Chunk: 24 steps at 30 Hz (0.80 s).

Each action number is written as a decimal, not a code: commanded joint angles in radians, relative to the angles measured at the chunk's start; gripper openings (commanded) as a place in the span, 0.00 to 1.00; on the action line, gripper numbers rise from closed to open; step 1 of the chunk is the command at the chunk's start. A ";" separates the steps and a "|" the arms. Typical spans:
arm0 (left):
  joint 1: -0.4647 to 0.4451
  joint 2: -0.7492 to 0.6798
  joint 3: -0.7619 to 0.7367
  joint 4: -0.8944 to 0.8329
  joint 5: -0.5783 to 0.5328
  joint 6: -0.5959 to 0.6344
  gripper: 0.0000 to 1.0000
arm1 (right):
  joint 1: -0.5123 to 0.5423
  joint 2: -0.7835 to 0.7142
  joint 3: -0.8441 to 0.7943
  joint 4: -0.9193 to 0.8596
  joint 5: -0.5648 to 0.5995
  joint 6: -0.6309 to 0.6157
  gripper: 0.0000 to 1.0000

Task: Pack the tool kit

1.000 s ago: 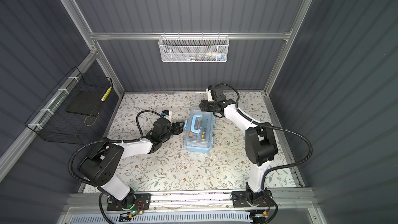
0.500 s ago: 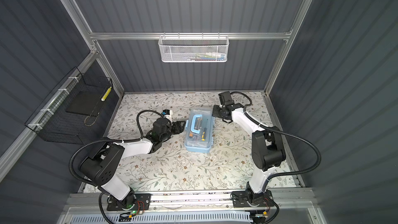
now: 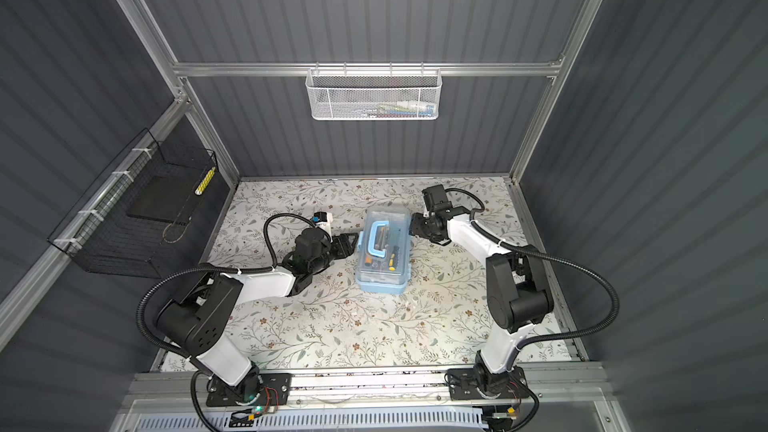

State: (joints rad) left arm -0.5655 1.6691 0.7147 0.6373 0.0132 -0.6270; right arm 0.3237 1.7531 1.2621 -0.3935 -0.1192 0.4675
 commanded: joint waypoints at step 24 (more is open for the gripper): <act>-0.004 -0.083 -0.106 0.076 -0.007 -0.192 0.55 | 0.064 0.100 0.069 0.074 -0.161 -0.017 0.59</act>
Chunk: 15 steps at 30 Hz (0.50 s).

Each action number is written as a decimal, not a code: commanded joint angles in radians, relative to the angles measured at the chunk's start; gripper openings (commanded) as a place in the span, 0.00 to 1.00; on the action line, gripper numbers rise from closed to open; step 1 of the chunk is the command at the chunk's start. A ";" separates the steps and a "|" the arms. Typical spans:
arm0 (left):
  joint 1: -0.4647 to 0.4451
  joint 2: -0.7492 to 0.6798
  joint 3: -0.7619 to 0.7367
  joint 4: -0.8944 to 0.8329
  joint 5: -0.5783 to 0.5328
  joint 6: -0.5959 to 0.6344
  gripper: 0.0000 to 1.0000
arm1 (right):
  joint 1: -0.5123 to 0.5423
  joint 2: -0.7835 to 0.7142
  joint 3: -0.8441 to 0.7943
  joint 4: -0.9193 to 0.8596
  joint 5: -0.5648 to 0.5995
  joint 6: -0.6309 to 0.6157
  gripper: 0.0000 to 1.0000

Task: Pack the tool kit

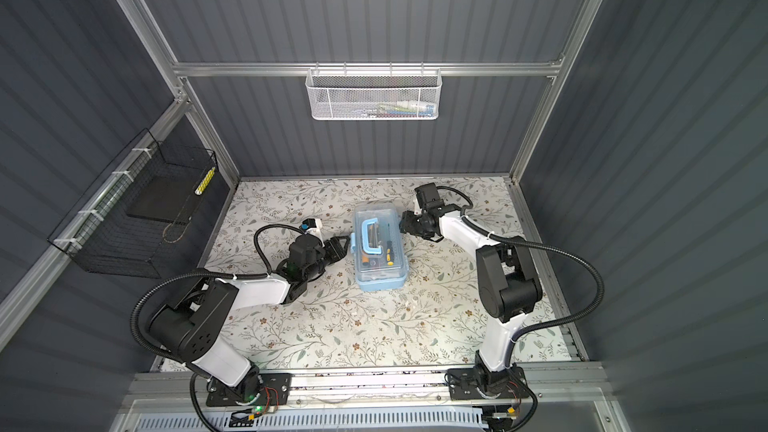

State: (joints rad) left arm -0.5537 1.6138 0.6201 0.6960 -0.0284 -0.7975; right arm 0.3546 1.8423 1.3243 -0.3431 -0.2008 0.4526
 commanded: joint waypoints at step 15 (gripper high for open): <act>-0.015 0.014 -0.064 0.161 0.088 -0.138 0.33 | 0.043 0.003 -0.010 0.033 -0.091 0.001 0.59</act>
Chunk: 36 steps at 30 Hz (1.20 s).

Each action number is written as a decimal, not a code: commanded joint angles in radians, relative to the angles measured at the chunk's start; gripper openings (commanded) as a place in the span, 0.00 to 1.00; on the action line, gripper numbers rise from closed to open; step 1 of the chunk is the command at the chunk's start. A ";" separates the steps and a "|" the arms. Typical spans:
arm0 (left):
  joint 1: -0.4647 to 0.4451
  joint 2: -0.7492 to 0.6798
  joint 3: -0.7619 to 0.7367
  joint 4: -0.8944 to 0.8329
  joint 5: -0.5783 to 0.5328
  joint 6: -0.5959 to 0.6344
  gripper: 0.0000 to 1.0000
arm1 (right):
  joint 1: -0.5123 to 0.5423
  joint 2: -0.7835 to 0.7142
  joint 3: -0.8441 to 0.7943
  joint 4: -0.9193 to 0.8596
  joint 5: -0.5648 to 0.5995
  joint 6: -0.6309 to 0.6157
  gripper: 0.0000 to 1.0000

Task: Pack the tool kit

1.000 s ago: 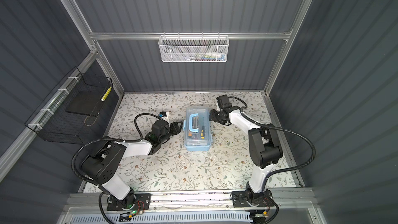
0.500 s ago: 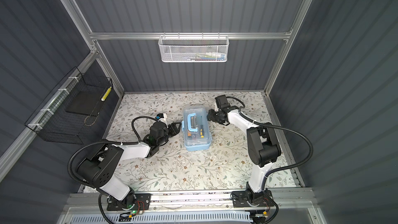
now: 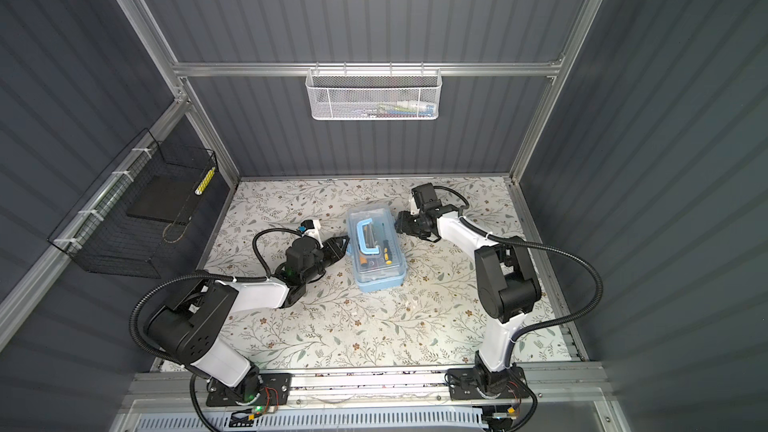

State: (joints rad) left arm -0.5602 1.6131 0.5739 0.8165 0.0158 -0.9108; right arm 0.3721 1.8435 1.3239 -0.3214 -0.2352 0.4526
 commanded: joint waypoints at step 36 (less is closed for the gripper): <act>-0.019 0.011 -0.016 0.098 0.118 -0.019 0.28 | 0.037 0.014 -0.036 0.038 -0.067 0.003 0.58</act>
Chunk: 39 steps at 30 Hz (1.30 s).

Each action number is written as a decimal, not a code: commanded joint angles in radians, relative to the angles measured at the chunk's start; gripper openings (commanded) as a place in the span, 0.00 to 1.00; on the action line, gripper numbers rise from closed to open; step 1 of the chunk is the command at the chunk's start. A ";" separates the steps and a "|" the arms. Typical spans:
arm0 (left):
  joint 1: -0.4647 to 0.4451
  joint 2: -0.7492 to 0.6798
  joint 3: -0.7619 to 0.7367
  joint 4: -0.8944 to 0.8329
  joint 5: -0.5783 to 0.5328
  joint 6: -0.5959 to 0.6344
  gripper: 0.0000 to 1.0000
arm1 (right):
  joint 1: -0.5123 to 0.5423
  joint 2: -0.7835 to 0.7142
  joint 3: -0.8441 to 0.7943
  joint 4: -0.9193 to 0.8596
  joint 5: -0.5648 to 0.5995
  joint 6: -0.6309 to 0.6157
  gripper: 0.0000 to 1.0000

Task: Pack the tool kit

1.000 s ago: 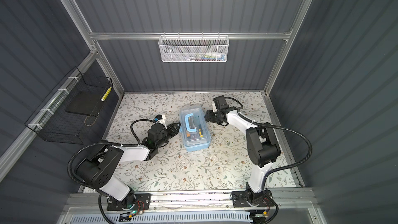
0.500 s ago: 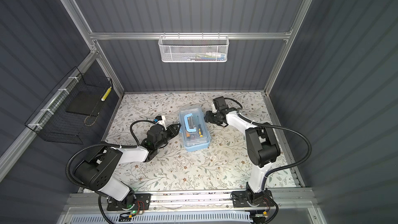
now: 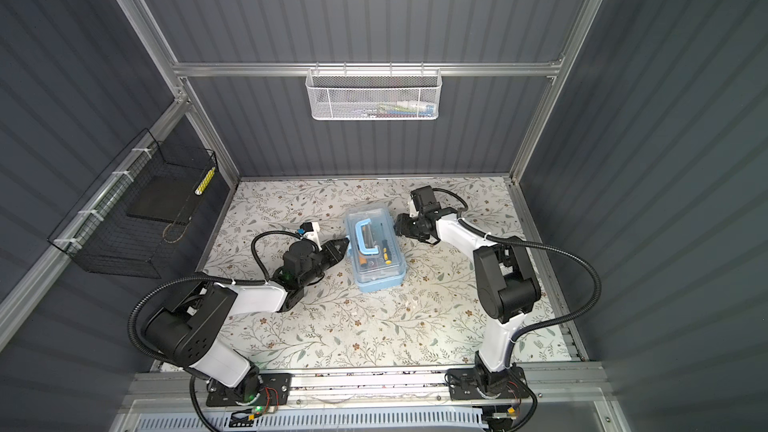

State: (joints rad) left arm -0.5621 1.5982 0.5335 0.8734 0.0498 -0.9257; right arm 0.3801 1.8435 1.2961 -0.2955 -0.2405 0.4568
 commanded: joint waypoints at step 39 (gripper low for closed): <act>-0.050 0.023 0.127 -0.245 0.072 0.100 0.32 | 0.037 0.034 -0.003 0.006 -0.066 0.000 0.58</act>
State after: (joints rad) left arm -0.5690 1.5879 0.6407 0.6254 0.0261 -0.8337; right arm 0.3775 1.8469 1.2961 -0.2928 -0.2245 0.4564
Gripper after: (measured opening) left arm 0.325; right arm 0.582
